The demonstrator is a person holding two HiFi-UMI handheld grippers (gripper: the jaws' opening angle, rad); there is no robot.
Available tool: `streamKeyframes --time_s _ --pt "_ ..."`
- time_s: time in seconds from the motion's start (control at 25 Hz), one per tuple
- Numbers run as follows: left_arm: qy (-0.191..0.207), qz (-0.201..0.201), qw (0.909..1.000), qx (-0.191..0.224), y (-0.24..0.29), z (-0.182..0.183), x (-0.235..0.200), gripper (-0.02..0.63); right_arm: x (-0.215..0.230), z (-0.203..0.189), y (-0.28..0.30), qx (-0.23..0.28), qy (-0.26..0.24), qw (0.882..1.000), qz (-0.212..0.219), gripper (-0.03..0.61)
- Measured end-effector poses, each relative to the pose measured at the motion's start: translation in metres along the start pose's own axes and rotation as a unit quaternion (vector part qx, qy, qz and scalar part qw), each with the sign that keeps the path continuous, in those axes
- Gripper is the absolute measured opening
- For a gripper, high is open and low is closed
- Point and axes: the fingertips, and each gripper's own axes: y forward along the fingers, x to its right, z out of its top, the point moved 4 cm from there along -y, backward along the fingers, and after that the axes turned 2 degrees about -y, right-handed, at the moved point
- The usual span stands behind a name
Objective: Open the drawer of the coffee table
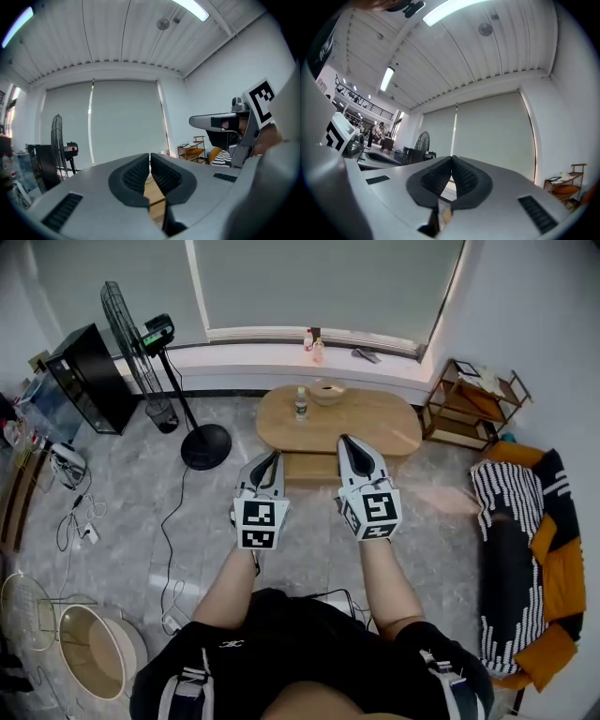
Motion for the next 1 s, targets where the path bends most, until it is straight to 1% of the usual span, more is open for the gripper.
streamKeyframes --time_s 0.12,0.32,0.56,0.72,1.0 --pt "-0.003 -0.008 1.0 0.001 -0.015 0.007 0.006 0.028 -0.004 0.01 -0.014 0.003 0.004 1.0 -0.012 0.015" --pt "0.014 -0.007 0.9998 0.01 -0.034 0.023 0.007 0.028 -0.012 0.018 -0.026 0.004 0.01 1.0 -0.019 0.015" --pt "0.017 -0.004 0.9999 0.0 -0.041 0.02 0.0 0.028 -0.022 0.021 -0.029 0.006 0.005 1.0 -0.026 0.015" --pt "0.019 -0.009 0.9998 0.006 -0.047 0.021 -0.003 0.028 -0.031 0.021 -0.027 0.005 0.004 1.0 -0.025 0.015" --pt "0.01 -0.013 0.9997 0.016 -0.05 0.021 -0.018 0.028 -0.045 0.022 -0.017 0.003 0.002 1.0 -0.02 0.014"
